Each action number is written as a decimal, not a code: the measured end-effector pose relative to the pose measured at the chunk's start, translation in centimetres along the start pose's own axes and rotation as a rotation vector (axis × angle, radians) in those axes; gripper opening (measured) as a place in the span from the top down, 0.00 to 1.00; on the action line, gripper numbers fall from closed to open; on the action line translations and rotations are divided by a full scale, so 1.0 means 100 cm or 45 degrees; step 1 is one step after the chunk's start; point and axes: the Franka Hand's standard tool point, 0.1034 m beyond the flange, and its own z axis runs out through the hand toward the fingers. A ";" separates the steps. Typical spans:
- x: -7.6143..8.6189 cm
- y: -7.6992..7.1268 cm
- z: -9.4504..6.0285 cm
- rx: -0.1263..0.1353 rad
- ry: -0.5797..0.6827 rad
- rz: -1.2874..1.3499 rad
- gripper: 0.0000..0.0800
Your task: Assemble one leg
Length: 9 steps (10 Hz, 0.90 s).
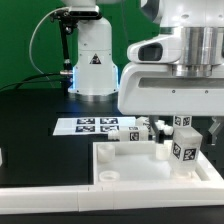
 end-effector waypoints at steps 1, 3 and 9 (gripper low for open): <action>0.000 0.001 0.000 0.000 0.000 0.009 0.39; 0.000 0.000 0.000 0.002 -0.001 0.200 0.64; -0.003 -0.009 0.001 -0.005 0.007 1.077 0.64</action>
Offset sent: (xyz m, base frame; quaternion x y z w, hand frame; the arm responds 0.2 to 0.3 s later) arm 0.0000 0.0000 0.0000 0.0000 0.0000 0.1296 0.9916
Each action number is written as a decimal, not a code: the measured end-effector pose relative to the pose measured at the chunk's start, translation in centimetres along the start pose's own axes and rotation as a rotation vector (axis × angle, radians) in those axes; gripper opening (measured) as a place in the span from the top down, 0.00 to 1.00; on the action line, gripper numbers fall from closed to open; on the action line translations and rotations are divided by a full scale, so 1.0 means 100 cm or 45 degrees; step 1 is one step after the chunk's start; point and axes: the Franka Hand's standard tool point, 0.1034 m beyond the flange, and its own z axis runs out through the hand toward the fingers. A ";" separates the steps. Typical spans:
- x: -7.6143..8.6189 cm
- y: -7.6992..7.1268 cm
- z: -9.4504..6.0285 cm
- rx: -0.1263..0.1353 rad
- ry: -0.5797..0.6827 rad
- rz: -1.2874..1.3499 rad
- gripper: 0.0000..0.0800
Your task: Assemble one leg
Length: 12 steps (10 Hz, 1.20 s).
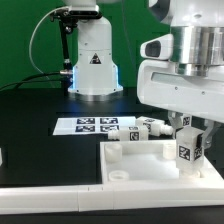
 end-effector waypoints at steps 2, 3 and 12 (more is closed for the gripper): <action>-0.002 0.001 0.001 0.038 -0.063 0.514 0.64; -0.005 0.002 0.001 0.056 -0.065 0.659 0.64; -0.005 0.006 0.008 0.085 -0.012 -0.277 0.19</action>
Offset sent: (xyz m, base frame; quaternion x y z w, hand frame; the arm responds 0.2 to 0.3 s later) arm 0.0069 0.0095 -0.0025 0.0768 0.0087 0.2061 0.9755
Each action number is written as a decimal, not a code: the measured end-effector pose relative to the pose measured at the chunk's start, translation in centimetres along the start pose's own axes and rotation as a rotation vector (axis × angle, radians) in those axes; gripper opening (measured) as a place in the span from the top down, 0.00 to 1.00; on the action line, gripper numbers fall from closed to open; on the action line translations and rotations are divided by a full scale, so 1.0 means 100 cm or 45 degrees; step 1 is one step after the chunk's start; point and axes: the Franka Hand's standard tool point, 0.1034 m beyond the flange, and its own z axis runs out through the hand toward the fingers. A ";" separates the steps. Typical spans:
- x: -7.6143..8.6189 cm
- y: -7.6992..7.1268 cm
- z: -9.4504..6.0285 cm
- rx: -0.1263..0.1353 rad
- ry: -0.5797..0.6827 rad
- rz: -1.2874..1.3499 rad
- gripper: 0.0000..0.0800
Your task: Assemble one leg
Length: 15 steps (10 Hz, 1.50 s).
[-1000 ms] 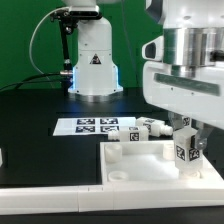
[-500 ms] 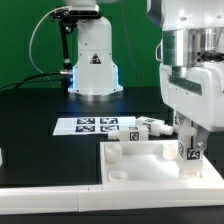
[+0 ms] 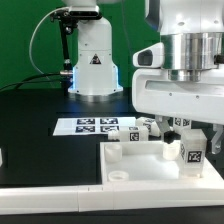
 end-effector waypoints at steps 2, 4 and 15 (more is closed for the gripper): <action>0.000 0.000 0.000 -0.003 0.001 -0.154 0.19; -0.007 -0.007 0.001 -0.009 0.014 -0.566 0.19; -0.012 -0.013 0.007 0.030 -0.077 1.020 0.64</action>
Offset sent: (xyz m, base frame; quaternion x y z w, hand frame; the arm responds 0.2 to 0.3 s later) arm -0.0080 0.0371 0.0027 0.0342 -0.0181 -0.3556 0.9339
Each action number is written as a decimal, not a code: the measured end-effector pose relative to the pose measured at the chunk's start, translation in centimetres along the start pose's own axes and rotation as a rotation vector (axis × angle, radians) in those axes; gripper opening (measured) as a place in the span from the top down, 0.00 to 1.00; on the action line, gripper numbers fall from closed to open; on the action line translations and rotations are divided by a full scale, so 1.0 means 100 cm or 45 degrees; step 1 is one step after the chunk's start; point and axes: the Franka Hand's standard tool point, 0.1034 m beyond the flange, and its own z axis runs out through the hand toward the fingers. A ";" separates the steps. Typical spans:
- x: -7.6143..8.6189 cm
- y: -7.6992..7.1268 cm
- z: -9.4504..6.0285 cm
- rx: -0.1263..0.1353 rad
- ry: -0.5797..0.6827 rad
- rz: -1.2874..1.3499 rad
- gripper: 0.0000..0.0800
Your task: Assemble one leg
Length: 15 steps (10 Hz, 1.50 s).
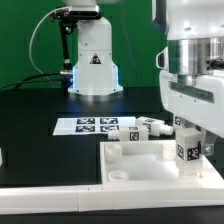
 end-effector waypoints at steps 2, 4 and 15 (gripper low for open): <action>-0.002 -0.001 0.001 0.019 -0.009 0.085 0.64; 0.001 0.001 0.001 -0.004 -0.004 -0.188 0.54; 0.018 -0.006 -0.004 -0.029 0.093 -1.506 0.31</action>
Offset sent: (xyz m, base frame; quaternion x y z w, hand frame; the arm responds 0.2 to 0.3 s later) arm -0.0138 -0.0006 -0.0021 -0.0865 -0.0013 -0.2660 0.9601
